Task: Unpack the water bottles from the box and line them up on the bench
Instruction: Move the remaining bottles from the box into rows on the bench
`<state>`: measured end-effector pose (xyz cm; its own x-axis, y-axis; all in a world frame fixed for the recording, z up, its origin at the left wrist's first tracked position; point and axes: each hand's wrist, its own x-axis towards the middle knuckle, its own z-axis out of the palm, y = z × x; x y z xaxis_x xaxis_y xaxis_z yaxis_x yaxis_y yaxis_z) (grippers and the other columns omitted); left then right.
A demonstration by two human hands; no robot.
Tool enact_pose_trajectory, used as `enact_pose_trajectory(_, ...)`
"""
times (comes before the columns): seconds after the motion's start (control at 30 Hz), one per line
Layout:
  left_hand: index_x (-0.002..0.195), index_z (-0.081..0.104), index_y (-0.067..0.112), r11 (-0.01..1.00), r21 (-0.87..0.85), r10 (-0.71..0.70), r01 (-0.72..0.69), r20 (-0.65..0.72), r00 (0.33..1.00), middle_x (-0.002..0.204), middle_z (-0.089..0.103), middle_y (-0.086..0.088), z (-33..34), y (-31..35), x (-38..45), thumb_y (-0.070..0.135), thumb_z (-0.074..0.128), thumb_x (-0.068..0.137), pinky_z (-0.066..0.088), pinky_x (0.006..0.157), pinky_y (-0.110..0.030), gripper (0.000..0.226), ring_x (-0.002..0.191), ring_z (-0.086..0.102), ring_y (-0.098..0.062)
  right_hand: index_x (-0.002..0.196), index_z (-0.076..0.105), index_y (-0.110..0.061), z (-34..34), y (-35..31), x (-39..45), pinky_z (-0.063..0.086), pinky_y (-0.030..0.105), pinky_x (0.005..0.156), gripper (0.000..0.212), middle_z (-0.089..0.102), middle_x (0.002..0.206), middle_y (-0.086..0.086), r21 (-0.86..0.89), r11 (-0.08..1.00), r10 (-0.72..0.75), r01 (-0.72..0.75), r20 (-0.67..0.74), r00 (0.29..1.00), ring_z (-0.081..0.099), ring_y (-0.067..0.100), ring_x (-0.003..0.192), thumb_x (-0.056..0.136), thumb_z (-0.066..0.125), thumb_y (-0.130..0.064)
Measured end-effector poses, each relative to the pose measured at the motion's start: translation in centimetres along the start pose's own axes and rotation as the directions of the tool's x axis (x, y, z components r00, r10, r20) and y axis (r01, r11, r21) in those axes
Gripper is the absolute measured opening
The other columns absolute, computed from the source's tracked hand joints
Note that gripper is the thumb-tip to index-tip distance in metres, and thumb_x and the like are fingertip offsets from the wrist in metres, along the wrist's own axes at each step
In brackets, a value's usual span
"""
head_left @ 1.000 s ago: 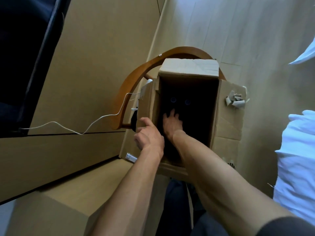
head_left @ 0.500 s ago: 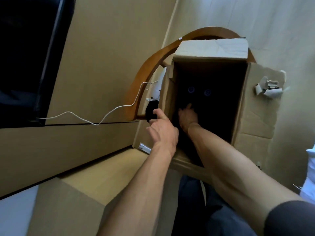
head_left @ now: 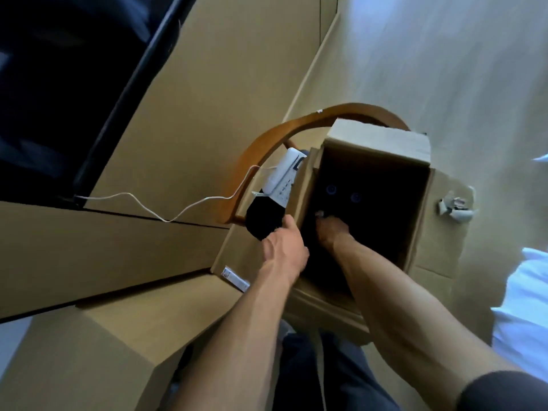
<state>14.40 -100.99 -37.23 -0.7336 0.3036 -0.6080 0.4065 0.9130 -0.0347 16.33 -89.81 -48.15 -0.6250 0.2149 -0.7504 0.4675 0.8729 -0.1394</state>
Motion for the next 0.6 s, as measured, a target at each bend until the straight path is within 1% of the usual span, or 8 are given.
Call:
enact_pose_trajectory(0.1, 0.143, 0.016, 0.007, 0.997, -0.069, -0.02, 0.015, -0.064, 0.998, 0.115, 0.061, -0.023, 1.3, 0.0, -0.4, 0.025, 0.049, 0.094, 0.045, 0.081, -0.042, 0.062, 0.101, 0.062, -0.037, 0.139, 0.046, -0.007, 3.7, -0.2, 0.4, 0.042, 0.042, 0.105, 0.04, 0.048, 0.143, 0.016, -0.026, 0.998, -0.058, 0.064, 0.189, 0.98, 0.047, 0.032, 0.131, 0.102, 0.031, -0.008)
enact_pose_trajectory(0.17, 0.138, 0.019, 0.009, 0.993, -0.116, -0.028, 0.015, -0.118, 0.993, 0.108, 0.063, -0.022, 2.0, 0.4, -0.6, 0.024, 0.047, 0.094, 0.045, 0.077, -0.042, 0.055, 0.092, 0.064, -0.036, 0.138, 0.049, -0.009, 5.7, -0.3, 0.4, 0.035, 0.043, 0.11, 0.04, 0.048, 0.143, 0.015, -0.01, 0.998, -0.051, 0.055, 0.227, 0.973, 0.045, 0.032, 0.132, 0.102, 0.032, -0.01)
enact_pose_trajectory(0.23, 0.135, 0.02, 0.01, 0.99, -0.137, -0.037, 0.016, -0.152, 0.988, 0.104, 0.064, -0.02, 2.1, 0.6, -0.5, 0.023, 0.047, 0.094, 0.045, 0.075, -0.042, 0.05, 0.088, 0.064, -0.035, 0.141, 0.045, -0.008, 6.1, 0.0, 0.7, 0.028, 0.048, 0.112, 0.042, 0.042, 0.147, 0.019, 0.009, 1.0, 0.001, -0.003, 0.165, 0.986, 0.038, 0.037, 0.136, 0.1, 0.035, -0.01)
enact_pose_trajectory(0.27, 0.135, 0.021, 0.01, 0.99, -0.139, -0.045, 0.023, -0.157, 0.987, 0.103, 0.064, -0.019, 2.1, 0.7, -0.5, 0.023, 0.046, 0.095, 0.044, 0.075, -0.042, 0.049, 0.087, 0.064, -0.034, 0.144, 0.041, -0.008, 5.7, 0.4, 0.9, 0.029, 0.05, 0.112, 0.045, 0.038, 0.147, 0.023, 0.05, 0.998, 0.038, -0.044, 0.122, 0.992, 0.036, 0.04, 0.136, 0.099, 0.037, -0.01)
enact_pose_trajectory(0.37, 0.135, 0.023, 0.009, 0.99, -0.136, -0.047, 0.025, -0.161, 0.986, 0.1, 0.063, -0.018, 2.1, 0.6, -0.5, 0.021, 0.045, 0.095, 0.039, 0.072, -0.04, 0.048, 0.083, 0.063, -0.033, 0.145, 0.033, -0.011, 3.0, 2.3, 2.0, 0.042, 0.049, 0.102, 0.054, 0.032, 0.145, 0.025, 0.251, 0.96, 0.143, -0.123, -0.064, 0.988, 0.038, 0.042, 0.131, 0.095, 0.05, -0.017)
enact_pose_trajectory(0.47, 0.134, 0.023, 0.01, 0.986, -0.167, -0.045, 0.015, -0.176, 0.983, 0.092, 0.062, -0.015, 2.2, 0.6, -0.5, 0.019, 0.043, 0.094, 0.044, 0.072, -0.041, 0.045, 0.074, 0.06, -0.029, 0.141, 0.035, -0.01, -0.1, 4.2, 3.4, 0.044, 0.049, 0.097, 0.063, 0.036, 0.141, 0.026, 0.329, 0.938, 0.198, -0.111, -0.245, 0.949, 0.04, 0.044, 0.128, 0.088, 0.063, -0.03)
enact_pose_trajectory(0.53, 0.133, 0.024, 0.01, 0.982, -0.186, -0.057, 0.024, -0.176, 0.983, 0.089, 0.061, -0.013, 2.3, 0.6, -0.7, 0.018, 0.042, 0.094, 0.046, 0.073, -0.041, 0.044, 0.069, 0.056, -0.027, 0.138, 0.038, -0.009, -0.9, 5.0, 4.0, 0.041, 0.049, 0.098, 0.062, 0.042, 0.135, 0.025, 0.245, 0.963, 0.192, -0.111, -0.34, 0.921, 0.044, 0.043, 0.123, 0.086, 0.065, -0.026)
enact_pose_trajectory(0.6, 0.133, 0.023, 0.01, 0.981, -0.189, -0.063, 0.029, -0.175, 0.983, 0.086, 0.06, -0.012, 2.3, 0.7, -0.6, 0.018, 0.043, 0.094, 0.046, 0.072, -0.041, 0.045, 0.065, 0.051, -0.024, 0.137, 0.043, -0.007, -0.6, 5.8, 4.4, 0.036, 0.049, 0.103, 0.051, 0.044, 0.137, 0.024, 0.096, 0.985, 0.17, -0.145, -0.348, 0.922, 0.042, 0.041, 0.126, 0.089, 0.059, -0.017)
